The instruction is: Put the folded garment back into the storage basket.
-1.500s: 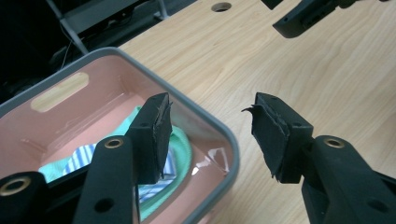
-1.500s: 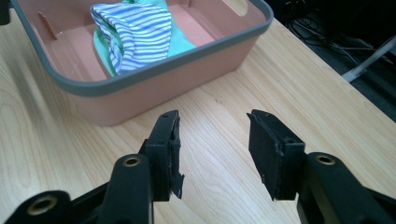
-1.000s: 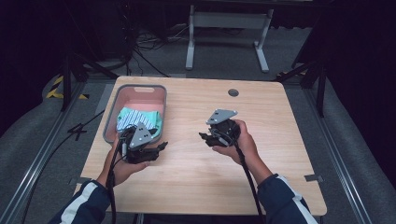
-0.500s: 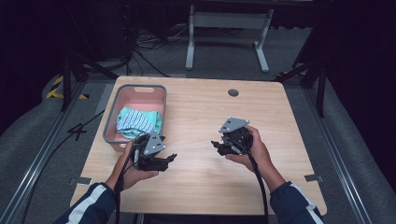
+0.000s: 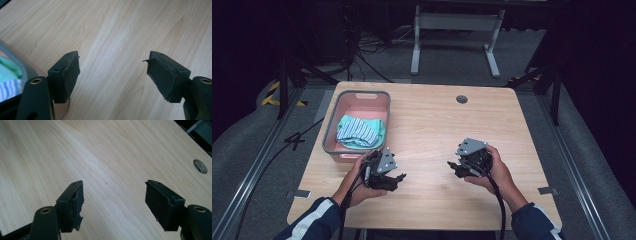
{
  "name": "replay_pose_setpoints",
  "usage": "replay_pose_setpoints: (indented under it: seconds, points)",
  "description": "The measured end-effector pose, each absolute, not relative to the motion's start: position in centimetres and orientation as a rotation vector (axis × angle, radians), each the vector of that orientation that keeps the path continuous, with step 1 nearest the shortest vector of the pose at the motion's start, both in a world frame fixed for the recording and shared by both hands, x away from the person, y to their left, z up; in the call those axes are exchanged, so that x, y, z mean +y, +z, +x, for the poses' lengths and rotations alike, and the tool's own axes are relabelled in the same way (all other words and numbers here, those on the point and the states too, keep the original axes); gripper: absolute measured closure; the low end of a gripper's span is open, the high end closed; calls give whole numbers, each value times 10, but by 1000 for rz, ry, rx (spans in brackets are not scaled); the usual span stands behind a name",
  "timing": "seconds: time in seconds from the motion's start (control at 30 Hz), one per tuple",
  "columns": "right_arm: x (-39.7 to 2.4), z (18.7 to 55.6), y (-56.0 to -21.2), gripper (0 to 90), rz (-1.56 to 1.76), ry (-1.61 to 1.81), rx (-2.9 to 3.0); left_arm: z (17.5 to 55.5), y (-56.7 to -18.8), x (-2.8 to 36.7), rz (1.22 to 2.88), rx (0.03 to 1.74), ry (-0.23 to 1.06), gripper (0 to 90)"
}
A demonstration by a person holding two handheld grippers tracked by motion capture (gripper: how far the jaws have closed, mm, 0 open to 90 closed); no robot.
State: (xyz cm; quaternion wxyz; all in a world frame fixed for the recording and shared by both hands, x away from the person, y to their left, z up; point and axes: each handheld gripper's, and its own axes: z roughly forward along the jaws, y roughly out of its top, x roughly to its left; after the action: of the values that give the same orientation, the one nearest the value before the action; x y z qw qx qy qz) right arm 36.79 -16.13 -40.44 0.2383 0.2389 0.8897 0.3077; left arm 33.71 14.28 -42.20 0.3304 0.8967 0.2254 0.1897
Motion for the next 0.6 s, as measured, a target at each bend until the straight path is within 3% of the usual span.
replay_pose_setpoints:
  seconds: [0.6]
  points:
    - [-224, 355, -454, 288, 820, 853, 2448, 336, -454, 135, 2394, 552, 413, 229]
